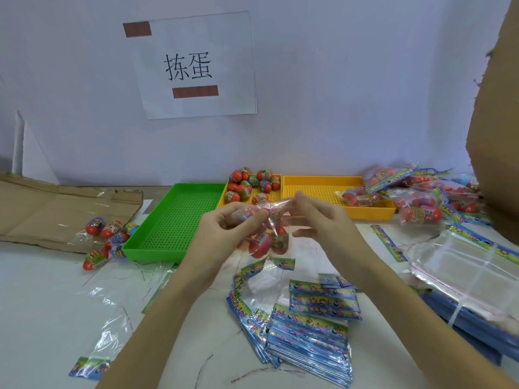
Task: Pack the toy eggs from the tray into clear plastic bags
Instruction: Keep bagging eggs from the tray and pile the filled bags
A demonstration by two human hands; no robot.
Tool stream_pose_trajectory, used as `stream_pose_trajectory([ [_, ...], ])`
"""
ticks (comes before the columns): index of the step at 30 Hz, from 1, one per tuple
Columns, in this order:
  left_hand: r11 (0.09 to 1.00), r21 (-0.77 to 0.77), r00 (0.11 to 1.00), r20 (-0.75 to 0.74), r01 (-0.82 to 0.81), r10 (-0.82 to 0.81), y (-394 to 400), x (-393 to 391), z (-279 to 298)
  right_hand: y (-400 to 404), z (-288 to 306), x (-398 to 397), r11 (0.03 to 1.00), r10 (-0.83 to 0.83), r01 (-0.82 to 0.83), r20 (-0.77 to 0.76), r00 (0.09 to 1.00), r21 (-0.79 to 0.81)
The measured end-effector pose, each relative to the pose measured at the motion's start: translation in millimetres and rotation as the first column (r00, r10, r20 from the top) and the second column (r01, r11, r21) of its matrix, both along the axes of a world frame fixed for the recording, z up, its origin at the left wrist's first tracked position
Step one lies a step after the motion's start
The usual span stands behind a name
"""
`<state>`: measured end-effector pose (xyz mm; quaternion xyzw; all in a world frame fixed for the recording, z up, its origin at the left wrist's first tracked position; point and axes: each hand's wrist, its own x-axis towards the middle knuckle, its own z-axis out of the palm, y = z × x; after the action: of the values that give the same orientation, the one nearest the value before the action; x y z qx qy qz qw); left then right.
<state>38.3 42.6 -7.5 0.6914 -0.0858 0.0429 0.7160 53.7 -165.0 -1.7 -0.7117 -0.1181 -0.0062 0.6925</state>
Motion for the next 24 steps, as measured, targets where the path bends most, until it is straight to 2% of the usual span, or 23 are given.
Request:
stream_pose_trajectory([
  [1,1.0,0.01,1.0,-0.003,-0.003,0.003,-1.5,-0.4,-0.4,1.6,-0.1,-2.6,0.999,0.044,-0.044,0.013,0.999,-0.019],
  [3,1.0,-0.03,1.0,-0.031,-0.005,0.004,-3.8,-0.6,0.4,5.9,-3.8,-5.3,1.0,-0.009,0.01,0.033,0.999,-0.023],
  [6,0.986,-0.169,0.993,-0.117,-0.001,-0.019,-3.7,0.5,2.9,7.1,-7.0,-5.3,0.985,-0.121,0.124,-0.038,0.992,0.121],
  [8,0.975,-0.222,0.99,-0.138,-0.026,-0.005,-4.2,1.1,2.2,5.4,-5.3,-4.9,0.978,-0.142,0.149,-0.054,0.988,0.148],
  [15,0.96,-0.249,0.99,-0.09,-0.125,0.105,-7.0,-1.1,1.5,-1.3,-2.7,-2.9,0.992,-0.098,0.099,-0.021,0.995,0.074],
  [19,0.956,-0.082,0.953,0.094,-0.28,0.287,-10.4,0.7,-4.0,-6.7,0.2,0.8,0.997,-0.08,0.08,0.013,0.997,0.021],
  [22,0.914,0.029,0.887,0.255,-0.406,0.386,-13.3,0.5,-8.5,-9.2,-1.5,3.0,0.995,-0.102,0.101,0.054,0.993,0.018],
  [24,0.863,0.055,0.801,0.406,-0.502,0.44,-12.7,-0.6,-9.4,-10.8,-3.6,4.8,0.981,-0.189,0.191,0.053,0.98,-0.026],
])
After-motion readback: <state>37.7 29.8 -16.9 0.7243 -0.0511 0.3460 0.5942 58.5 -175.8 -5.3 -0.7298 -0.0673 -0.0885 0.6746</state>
